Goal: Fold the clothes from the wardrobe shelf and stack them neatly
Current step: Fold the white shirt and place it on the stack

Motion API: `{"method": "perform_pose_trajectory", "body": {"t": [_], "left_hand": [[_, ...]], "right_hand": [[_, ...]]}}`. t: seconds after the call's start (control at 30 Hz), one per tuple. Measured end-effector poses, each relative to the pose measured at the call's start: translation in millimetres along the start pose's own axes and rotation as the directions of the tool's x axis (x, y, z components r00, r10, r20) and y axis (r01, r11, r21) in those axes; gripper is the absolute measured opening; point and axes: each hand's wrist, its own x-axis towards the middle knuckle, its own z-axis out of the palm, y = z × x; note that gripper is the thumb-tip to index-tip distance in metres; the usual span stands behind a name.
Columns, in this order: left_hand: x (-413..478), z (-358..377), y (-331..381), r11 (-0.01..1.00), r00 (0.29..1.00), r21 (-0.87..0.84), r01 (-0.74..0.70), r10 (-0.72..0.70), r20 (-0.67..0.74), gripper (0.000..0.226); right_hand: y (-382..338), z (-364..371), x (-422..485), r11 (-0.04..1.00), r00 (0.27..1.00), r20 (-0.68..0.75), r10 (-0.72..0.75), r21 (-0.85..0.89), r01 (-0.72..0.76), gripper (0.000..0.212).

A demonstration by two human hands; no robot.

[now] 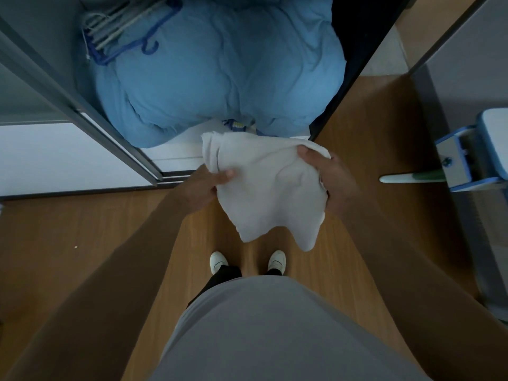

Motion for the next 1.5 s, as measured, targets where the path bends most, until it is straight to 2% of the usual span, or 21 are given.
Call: {"method": "perform_pose_trajectory", "body": {"t": [0.07,0.13,0.23,0.3,0.37,0.43,0.5,0.57,0.63,0.7,0.8,0.87,0.93,1.1,1.17,1.2,1.27,1.33,1.37,1.43,1.5], "left_hand": [[1,7,-4,0.996,0.999,0.074,0.052,-0.053,0.006,0.088],[5,15,-1,0.995,0.997,0.065,0.075,-0.072,-0.04,0.085],[9,26,12,0.997,0.987,0.005,0.083,-0.081,-0.138,0.05],[10,31,22,0.998,0.97,-0.011,0.068,-0.069,-0.233,0.026],[12,32,29,0.997,0.956,-0.006,0.071,-0.07,-0.285,0.025],[11,32,36,0.996,0.942,-0.036,0.083,-0.09,-0.324,0.033],[9,26,37,0.989,0.945,-0.146,0.03,-0.076,-0.317,0.037],[4,18,34,0.98,0.965,-0.195,0.043,-0.091,-0.246,0.043],[-3,18,26,0.982,0.972,-0.087,0.169,-0.181,-0.153,0.04],[-5,20,19,0.979,0.974,0.06,0.195,-0.187,-0.125,0.035],[-1,26,18,0.991,0.964,0.031,0.128,-0.117,-0.239,0.022],[3,27,21,0.994,0.95,-0.009,0.105,-0.103,-0.295,0.023],[7,27,23,0.992,0.935,-0.005,0.125,-0.119,-0.333,0.024],[13,13,15,0.951,0.862,0.212,0.224,-0.092,-0.498,0.037],[12,9,9,0.943,0.847,0.236,0.234,-0.078,-0.526,0.044],[11,9,7,0.942,0.835,0.251,0.223,-0.052,-0.548,0.048],[9,9,6,0.931,0.821,0.303,0.203,0.007,-0.571,0.047],[8,7,5,0.925,0.843,0.33,0.186,0.022,-0.538,0.03],[7,7,7,0.924,0.852,0.334,0.185,0.018,-0.524,0.029],[4,5,11,0.925,0.847,0.322,0.202,0.0,-0.532,0.034],[3,0,15,0.926,0.843,0.309,0.217,-0.018,-0.538,0.027]], "right_hand": [[-5,-3,-1,0.998,0.999,0.011,0.039,0.043,-0.039,0.021],[-11,-7,1,0.989,0.999,0.003,0.053,0.141,-0.053,0.029],[-15,-22,5,0.937,0.994,0.102,-0.046,0.349,0.007,0.052],[-9,-26,6,0.962,0.988,0.153,-0.017,0.27,-0.025,0.06],[7,-24,5,0.999,0.992,0.125,0.034,-0.046,-0.029,0.055],[24,-19,4,0.978,0.998,0.058,-0.008,-0.206,0.02,0.038],[30,-12,2,0.992,0.998,0.021,-0.051,-0.11,0.053,0.023],[28,-6,1,0.998,0.998,-0.018,-0.063,0.013,0.063,0.022],[22,-5,4,1.0,0.992,-0.126,-0.005,0.024,0.008,0.026],[18,-8,7,0.997,0.976,-0.205,0.073,0.028,-0.069,0.028],[20,-20,5,0.989,0.994,-0.105,0.043,0.147,-0.028,0.03],[26,-24,3,0.997,0.999,-0.02,-0.027,0.07,0.028,0.037],[34,-22,4,0.994,0.999,-0.021,-0.049,-0.094,0.047,0.035],[47,-22,16,0.949,0.974,-0.209,-0.088,-0.314,0.018,0.045],[50,-26,19,0.929,0.968,-0.228,-0.1,-0.37,0.009,0.052],[52,-27,20,0.914,0.969,-0.218,-0.116,-0.405,0.018,0.05],[54,-27,21,0.9,0.972,-0.174,-0.158,-0.43,0.069,0.03],[53,-26,20,0.917,0.99,-0.088,-0.111,-0.393,0.067,0.017],[54,-26,19,0.92,0.998,-0.03,-0.06,-0.39,0.044,0.015],[55,-26,17,0.857,0.997,0.078,0.022,-0.515,0.021,0.034],[59,-24,17,0.732,0.99,0.132,0.056,-0.68,0.049,0.057]]}}
